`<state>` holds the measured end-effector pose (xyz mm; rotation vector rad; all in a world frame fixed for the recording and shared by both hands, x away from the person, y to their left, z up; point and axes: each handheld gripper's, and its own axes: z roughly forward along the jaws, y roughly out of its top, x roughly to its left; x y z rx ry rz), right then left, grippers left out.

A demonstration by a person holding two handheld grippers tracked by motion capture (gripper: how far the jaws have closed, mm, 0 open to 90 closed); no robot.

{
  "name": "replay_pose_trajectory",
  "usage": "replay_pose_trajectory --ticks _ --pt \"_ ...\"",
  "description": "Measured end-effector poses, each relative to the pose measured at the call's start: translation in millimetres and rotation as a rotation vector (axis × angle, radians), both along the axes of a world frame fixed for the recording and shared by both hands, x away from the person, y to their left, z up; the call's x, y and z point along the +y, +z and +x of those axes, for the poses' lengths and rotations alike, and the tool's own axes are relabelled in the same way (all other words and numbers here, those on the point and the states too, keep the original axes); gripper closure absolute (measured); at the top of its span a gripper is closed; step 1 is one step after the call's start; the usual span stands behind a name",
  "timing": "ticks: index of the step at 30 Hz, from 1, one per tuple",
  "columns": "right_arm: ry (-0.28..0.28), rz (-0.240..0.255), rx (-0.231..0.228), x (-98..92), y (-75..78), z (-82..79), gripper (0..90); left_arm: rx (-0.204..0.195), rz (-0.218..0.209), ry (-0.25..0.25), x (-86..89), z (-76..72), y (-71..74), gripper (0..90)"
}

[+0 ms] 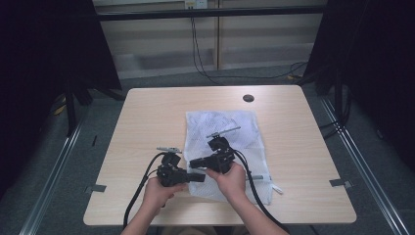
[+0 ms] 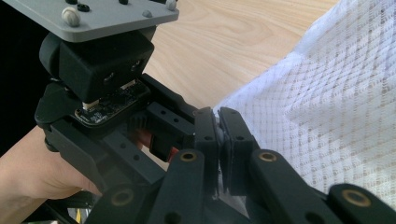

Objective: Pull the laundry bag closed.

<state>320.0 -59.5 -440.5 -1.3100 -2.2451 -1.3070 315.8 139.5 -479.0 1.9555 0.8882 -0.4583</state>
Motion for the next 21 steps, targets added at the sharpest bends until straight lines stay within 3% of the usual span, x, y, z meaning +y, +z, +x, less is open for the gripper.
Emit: replay_pose_trajectory --ticks 10,15,21 --pt "0.004 0.003 -0.001 0.6 -0.2 -0.4 86.5 0.015 -0.014 0.010 2.9 0.2 1.4 89.0" --pt "0.001 -0.002 -0.001 -1.2 -0.1 -0.3 86.6 0.031 -0.015 0.026 3.7 -0.3 2.9 89.7" --pt "-0.009 -0.002 0.005 -6.7 0.1 0.3 86.7 0.021 -0.013 0.042 6.6 -0.4 5.4 89.8"
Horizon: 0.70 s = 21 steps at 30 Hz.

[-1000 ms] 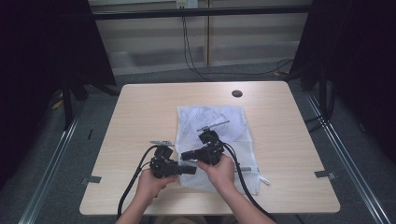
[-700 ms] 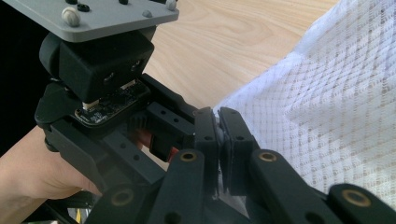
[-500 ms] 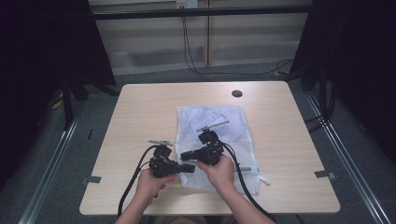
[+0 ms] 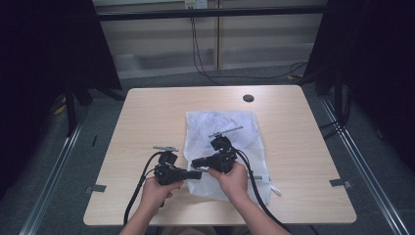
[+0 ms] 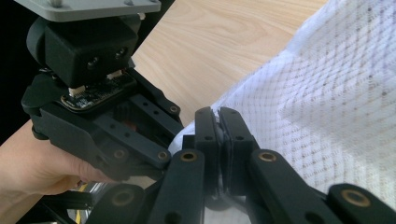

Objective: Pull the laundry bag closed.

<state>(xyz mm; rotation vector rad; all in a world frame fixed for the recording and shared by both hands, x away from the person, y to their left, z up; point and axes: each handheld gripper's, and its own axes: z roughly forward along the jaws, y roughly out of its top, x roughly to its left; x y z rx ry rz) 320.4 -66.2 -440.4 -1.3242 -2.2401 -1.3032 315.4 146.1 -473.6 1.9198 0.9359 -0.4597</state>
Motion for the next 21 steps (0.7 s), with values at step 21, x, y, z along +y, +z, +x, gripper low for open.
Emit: replay_pose_trajectory --ticks 21 --pt "0.014 0.009 0.006 1.1 -3.1 -0.6 86.7 0.008 0.016 0.009 0.6 2.2 -1.3 83.5"
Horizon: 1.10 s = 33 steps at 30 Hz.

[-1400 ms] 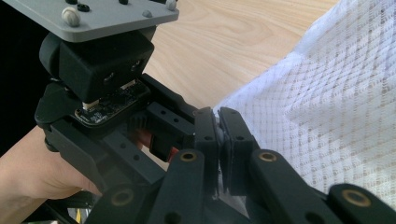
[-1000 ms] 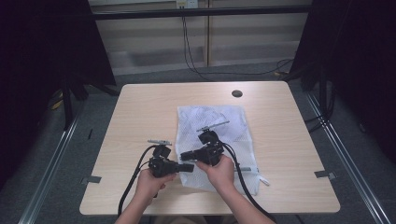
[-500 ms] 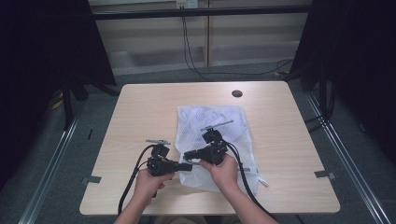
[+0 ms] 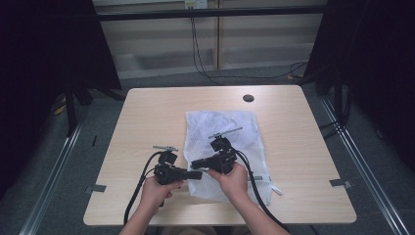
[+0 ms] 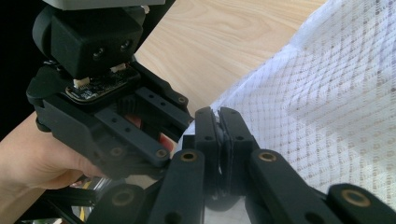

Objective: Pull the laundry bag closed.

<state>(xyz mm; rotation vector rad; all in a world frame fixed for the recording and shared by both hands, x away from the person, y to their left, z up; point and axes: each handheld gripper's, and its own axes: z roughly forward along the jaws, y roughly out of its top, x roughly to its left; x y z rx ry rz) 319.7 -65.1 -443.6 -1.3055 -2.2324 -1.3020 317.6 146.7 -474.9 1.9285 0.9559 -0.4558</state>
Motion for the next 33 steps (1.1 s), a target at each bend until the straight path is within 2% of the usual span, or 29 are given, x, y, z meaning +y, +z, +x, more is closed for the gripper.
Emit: replay_pose_trajectory --ticks 1,3,6,23,24,33 --pt "0.001 0.001 -0.001 0.0 0.1 -0.1 86.7 0.000 -0.001 -0.001 0.1 0.0 0.2 87.7" --pt "0.003 0.002 0.000 0.1 0.3 -0.4 86.8 0.009 -0.002 -0.001 0.6 -0.1 0.4 89.0" --pt "0.000 0.000 -0.004 -1.2 0.9 -0.8 86.9 0.004 0.004 -0.001 2.2 0.2 1.1 89.3" --pt "-0.007 0.004 -0.006 -10.3 1.3 -2.4 87.1 0.028 -0.010 0.011 6.4 0.3 3.1 89.7" --pt "-0.006 0.017 0.001 -11.2 0.8 -2.4 87.1 0.023 -0.004 0.009 7.4 0.7 3.5 89.7" --pt "0.001 0.024 -0.002 -16.1 0.8 -4.0 87.1 0.025 -0.012 0.003 6.6 -0.1 4.2 89.7"
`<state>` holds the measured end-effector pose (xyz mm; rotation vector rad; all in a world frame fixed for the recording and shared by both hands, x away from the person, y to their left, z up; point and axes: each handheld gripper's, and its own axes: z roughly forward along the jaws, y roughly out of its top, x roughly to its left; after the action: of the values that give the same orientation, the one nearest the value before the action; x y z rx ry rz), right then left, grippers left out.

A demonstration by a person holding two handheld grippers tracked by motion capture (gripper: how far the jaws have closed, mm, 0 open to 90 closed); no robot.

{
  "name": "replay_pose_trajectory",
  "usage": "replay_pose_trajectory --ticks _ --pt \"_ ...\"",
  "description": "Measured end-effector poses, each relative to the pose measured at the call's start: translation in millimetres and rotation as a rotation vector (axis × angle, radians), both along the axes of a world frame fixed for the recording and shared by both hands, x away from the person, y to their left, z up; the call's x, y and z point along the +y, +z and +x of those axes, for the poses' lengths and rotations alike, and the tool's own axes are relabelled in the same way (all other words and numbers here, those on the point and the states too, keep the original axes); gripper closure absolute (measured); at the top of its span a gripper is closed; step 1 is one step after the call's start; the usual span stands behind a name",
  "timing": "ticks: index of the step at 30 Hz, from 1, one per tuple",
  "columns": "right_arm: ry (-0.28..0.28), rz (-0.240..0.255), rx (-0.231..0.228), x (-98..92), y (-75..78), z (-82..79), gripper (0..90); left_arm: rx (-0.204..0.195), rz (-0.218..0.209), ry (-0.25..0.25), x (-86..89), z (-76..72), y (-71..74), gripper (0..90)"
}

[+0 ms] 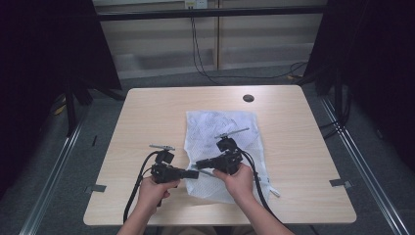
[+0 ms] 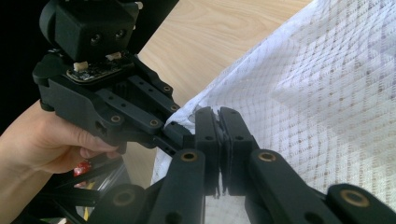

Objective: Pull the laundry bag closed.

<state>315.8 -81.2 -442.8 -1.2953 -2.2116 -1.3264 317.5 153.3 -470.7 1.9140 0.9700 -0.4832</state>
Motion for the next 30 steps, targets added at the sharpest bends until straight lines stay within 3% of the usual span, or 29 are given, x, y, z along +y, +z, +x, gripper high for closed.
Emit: replay_pose_trajectory --ticks 23,30 --pt "-0.012 -0.023 0.006 -15.5 -2.7 -1.9 87.2 0.010 -0.007 0.013 2.5 -0.6 1.3 89.7" --pt "-0.025 -0.026 0.028 -17.3 -3.0 -2.6 87.2 -0.001 -0.004 0.019 3.7 -0.2 1.2 89.8"
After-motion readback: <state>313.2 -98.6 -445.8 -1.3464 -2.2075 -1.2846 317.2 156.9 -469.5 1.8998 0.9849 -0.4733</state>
